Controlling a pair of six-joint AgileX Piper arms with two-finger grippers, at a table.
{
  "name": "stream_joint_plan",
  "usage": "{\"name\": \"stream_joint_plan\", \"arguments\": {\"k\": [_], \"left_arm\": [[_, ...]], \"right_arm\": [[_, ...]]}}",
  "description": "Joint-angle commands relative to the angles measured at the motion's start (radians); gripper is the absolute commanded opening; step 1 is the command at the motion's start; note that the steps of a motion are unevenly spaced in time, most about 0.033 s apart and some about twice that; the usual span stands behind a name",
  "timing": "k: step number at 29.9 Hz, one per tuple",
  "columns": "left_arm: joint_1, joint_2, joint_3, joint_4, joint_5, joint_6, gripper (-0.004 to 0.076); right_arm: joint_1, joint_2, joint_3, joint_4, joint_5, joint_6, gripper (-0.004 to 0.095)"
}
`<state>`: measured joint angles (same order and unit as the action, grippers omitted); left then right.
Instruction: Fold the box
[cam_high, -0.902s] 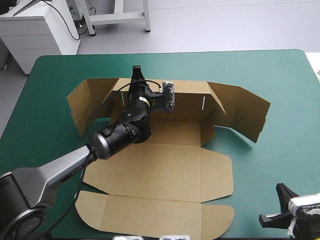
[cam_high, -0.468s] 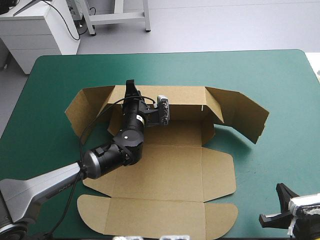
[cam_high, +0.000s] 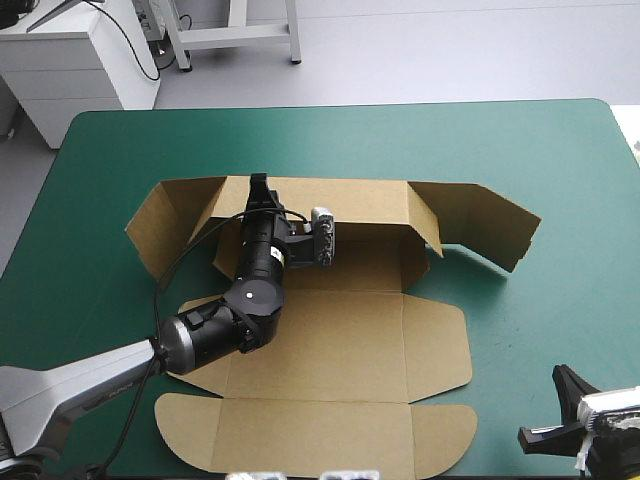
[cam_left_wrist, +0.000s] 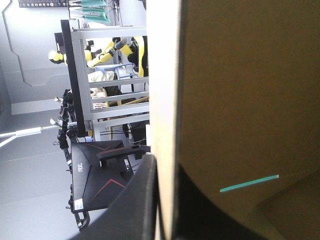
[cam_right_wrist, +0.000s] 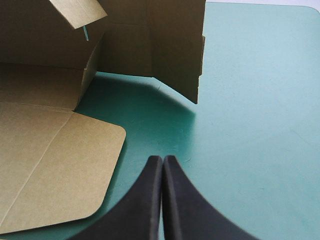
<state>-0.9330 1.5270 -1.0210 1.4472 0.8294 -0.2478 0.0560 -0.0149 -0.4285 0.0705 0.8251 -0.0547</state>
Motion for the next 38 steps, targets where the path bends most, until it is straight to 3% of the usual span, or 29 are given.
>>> {"name": "stream_joint_plan", "arguments": {"k": [1, 9, 16, 25, 38], "left_arm": [[-0.005, -0.030, -0.005, -0.026, 0.037, -0.014, -0.0008], [-0.005, -0.030, -0.005, -0.024, 0.035, -0.014, -0.0008], [-0.005, -0.028, -0.005, -0.024, 0.029, -0.014, -0.0008], [-0.005, -0.028, -0.005, -0.024, 0.026, 0.001, -0.0008], [-0.005, -0.028, -0.005, -0.024, -0.043, -0.012, -0.0008]], "right_arm": [[0.000, -0.022, -0.021, -0.003, -0.093, 0.000, -0.0020], [0.000, 0.084, -0.044, 0.000, -0.110, 0.076, -0.0018], [0.000, 0.468, -0.269, 0.140, -0.242, 0.005, -0.0020], [0.000, 0.972, -0.704, 0.244, -0.151, -0.095, -0.0020], [0.000, 1.436, -1.123, 0.264, -0.042, -0.099, -0.0020]]}}
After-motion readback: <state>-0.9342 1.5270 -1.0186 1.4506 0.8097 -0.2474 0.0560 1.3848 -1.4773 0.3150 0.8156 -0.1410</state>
